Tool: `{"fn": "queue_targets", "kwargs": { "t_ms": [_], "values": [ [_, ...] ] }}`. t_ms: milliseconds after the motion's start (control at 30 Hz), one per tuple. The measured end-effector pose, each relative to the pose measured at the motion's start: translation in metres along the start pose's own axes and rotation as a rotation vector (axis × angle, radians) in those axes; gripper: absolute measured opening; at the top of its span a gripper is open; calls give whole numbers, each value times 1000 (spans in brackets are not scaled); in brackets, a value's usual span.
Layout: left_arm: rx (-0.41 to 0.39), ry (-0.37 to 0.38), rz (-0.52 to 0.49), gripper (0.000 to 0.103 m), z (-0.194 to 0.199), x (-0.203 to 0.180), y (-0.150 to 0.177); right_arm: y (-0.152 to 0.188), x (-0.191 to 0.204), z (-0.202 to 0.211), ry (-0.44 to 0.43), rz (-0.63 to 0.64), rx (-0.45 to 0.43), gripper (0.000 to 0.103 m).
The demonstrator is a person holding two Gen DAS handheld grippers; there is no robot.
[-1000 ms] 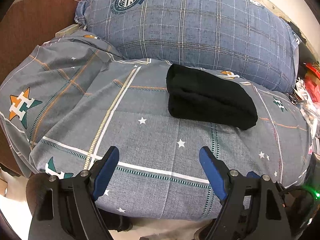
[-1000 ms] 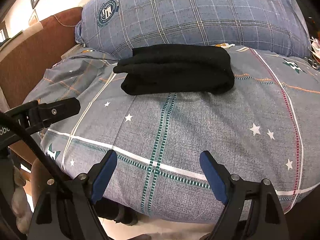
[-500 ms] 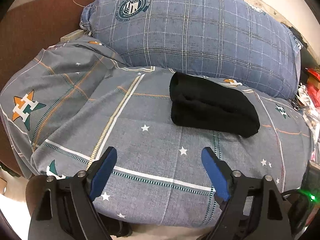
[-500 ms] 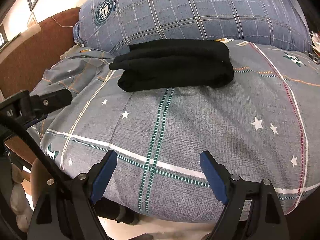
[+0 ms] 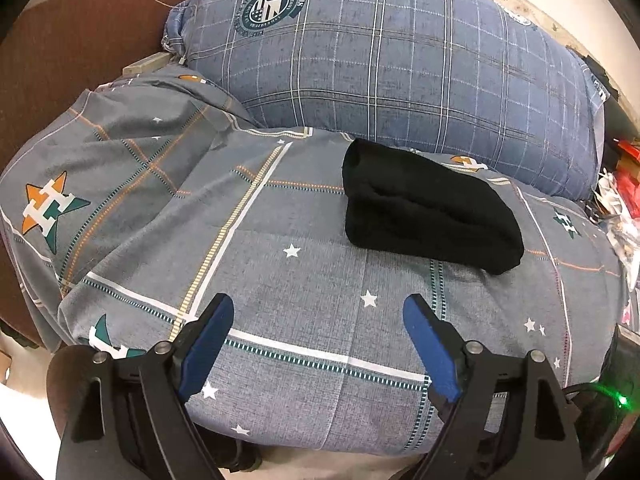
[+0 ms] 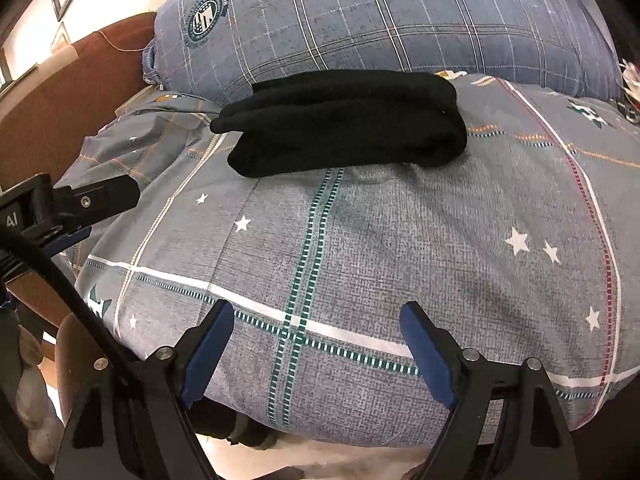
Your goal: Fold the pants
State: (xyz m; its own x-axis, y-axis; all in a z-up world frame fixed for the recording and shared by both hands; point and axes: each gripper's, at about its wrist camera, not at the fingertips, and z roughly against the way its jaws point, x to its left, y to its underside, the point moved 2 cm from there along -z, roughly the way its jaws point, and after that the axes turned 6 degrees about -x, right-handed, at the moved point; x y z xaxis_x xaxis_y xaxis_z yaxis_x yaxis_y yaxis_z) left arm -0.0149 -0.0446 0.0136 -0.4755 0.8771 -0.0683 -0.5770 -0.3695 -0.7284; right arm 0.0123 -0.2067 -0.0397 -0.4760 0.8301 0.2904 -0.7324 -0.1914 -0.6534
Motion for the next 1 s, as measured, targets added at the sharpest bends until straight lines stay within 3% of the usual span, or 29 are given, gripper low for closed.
{"fn": "queue_targets", "kwargs": {
  "t_ms": [267, 500, 700, 1000],
  "values": [
    [11, -1, 23, 86, -1, 5, 0, -6, -1, 13, 39, 9, -63, 89],
    [-37, -25, 15, 90, 5, 7, -2, -9, -1, 20, 46, 8, -85, 89],
    [61, -20, -4, 91, -29, 1, 5, -13, -15, 15, 106, 12, -118, 90],
    [101, -61, -28, 91, -48, -9, -4, -22, -35, 1, 108, -30, -92, 90]
  ]
}}
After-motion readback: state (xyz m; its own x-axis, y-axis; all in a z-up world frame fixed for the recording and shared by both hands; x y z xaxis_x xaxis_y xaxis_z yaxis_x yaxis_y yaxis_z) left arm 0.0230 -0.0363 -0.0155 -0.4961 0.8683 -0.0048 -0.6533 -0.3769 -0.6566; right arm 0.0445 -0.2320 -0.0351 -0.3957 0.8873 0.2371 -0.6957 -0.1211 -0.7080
